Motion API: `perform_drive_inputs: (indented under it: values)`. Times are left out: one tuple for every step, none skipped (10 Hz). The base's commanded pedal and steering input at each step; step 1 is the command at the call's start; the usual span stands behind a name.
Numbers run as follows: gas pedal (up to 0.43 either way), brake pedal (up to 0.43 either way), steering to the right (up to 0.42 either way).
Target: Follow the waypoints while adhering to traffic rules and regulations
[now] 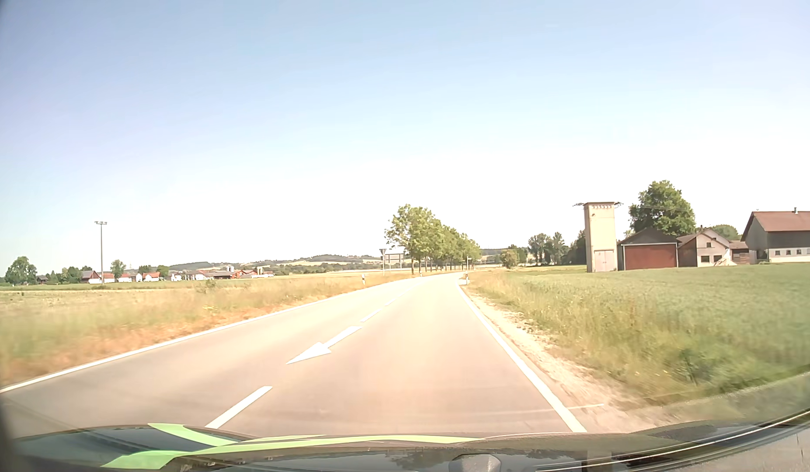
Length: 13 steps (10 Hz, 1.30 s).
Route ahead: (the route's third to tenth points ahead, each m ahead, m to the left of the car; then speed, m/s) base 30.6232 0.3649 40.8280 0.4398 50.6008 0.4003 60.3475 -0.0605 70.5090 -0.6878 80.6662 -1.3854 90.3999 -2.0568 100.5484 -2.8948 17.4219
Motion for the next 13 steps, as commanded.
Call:
perform_drive_inputs:
  values:
    - [0.268,0.000,-0.007]
    - [0.248,0.000,-0.006]
    - [0.240,0.000,-0.003]
    - [0.240,0.000,-0.001]
    - [0.240,0.000,0.000]
    - [0.240,0.000,-0.001]
    - [0.240,0.000,-0.003]
    - [0.240,0.000,-0.004]
    - [0.240,0.000,-0.004]
    - [0.240,0.000,-0.003]
    - [0.240,0.000,-0.001]
    - [0.240,0.000,-0.001]
    - [0.240,0.000,-0.001]
